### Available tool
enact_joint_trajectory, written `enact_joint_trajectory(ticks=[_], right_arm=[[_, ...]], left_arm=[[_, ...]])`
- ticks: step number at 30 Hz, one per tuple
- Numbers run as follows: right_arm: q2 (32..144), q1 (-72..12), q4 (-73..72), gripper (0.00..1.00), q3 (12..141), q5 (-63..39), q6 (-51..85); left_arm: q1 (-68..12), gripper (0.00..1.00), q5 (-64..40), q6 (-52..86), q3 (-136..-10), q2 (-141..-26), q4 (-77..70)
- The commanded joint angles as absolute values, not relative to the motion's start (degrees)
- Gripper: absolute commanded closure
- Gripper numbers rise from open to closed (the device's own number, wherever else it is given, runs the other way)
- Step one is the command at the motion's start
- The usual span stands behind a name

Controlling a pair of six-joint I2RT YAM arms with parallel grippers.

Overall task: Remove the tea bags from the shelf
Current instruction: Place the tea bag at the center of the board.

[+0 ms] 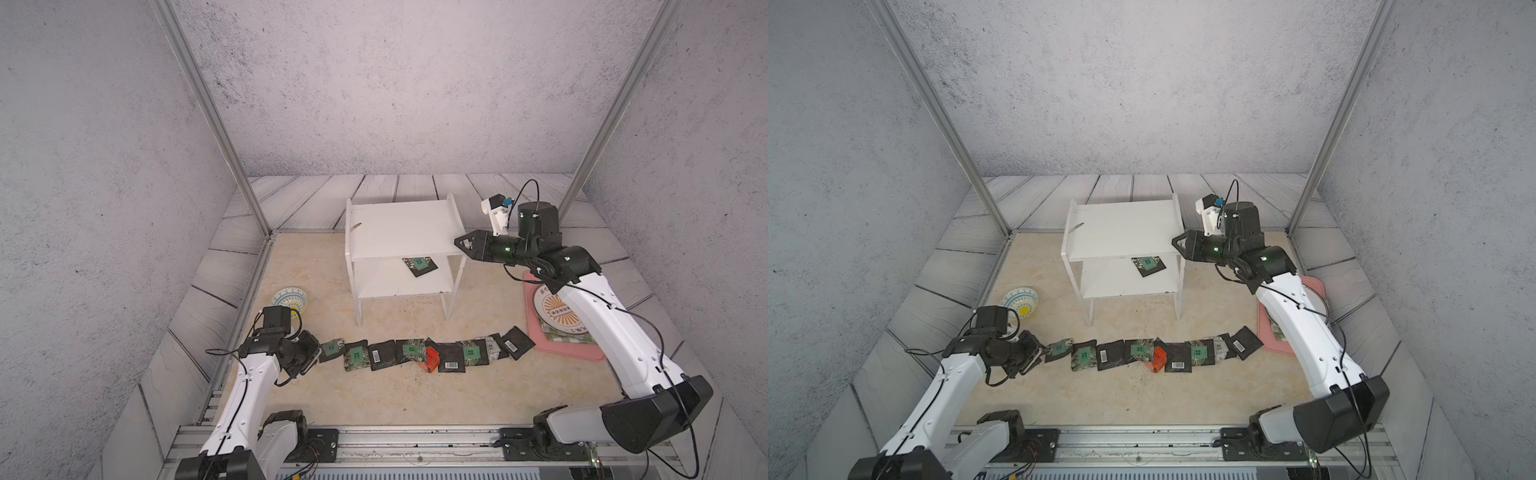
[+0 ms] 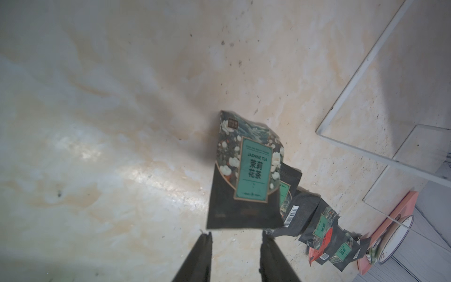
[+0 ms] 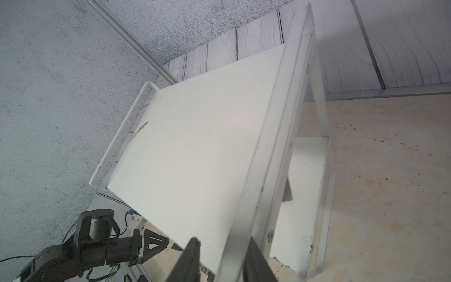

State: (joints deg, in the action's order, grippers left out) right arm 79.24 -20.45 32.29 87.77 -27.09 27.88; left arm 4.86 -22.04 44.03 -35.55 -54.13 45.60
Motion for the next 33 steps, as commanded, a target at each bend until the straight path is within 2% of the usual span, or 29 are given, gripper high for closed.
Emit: enact_joint_trajectory(ticks=[1, 5, 15, 22, 33], right_arm=[[78.31, -20.54, 37.35, 0.66, 86.00, -26.81, 27.91], [78.31, -20.56, 37.50, 0.66, 86.08, -26.81, 27.86], [78.84, -20.53, 38.99, 0.60, 87.99, -26.16, 27.13], [79.02, -20.46, 41.52, 0.50, 91.79, -23.53, 26.48], [78.59, -18.92, 46.69, 0.32, 97.26, -20.66, 25.32]], left_arm=[[5.19, 0.61, -19.85, 43.83, -38.43, -52.62, 49.70], [5.18, 0.59, -19.77, 43.27, -40.57, -51.95, 51.59], [4.47, 0.45, -24.40, 39.30, -45.31, -53.33, 49.12], [4.03, 0.44, -23.46, 34.23, -54.22, -55.17, 52.43], [3.00, 0.29, -29.95, 30.02, -65.33, -58.40, 53.68]])
